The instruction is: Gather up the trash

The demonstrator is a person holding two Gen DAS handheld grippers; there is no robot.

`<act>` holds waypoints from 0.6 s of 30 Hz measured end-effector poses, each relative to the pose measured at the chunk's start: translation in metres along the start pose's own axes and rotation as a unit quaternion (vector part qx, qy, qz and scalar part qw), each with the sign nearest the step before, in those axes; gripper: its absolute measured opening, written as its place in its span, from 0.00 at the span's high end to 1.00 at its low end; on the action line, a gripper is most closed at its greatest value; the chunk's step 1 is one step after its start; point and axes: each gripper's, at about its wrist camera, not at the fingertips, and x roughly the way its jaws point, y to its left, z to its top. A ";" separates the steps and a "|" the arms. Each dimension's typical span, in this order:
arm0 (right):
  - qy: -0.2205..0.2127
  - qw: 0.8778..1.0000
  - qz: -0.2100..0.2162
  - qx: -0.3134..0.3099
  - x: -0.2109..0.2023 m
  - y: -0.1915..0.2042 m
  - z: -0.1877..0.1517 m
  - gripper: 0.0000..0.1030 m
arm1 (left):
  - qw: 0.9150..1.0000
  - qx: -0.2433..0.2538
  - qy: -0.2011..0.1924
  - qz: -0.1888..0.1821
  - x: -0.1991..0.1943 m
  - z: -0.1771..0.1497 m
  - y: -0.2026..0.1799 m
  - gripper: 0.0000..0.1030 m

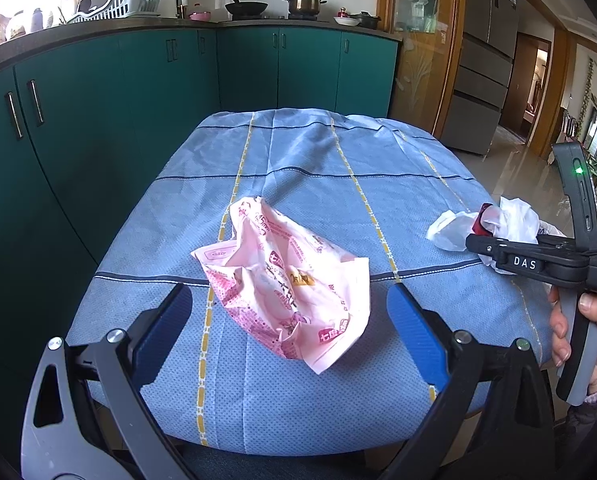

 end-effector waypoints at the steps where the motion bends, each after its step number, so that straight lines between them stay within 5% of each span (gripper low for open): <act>1: -0.001 1.000 0.000 0.001 -0.001 -0.001 0.000 0.59 | 1.000 0.001 -0.001 0.000 -0.001 0.000 0.000 0.05; 18: -0.020 1.000 -0.011 -0.007 -0.015 -0.001 -0.005 0.59 | 1.000 0.002 0.003 0.003 0.004 -0.003 -0.004 0.04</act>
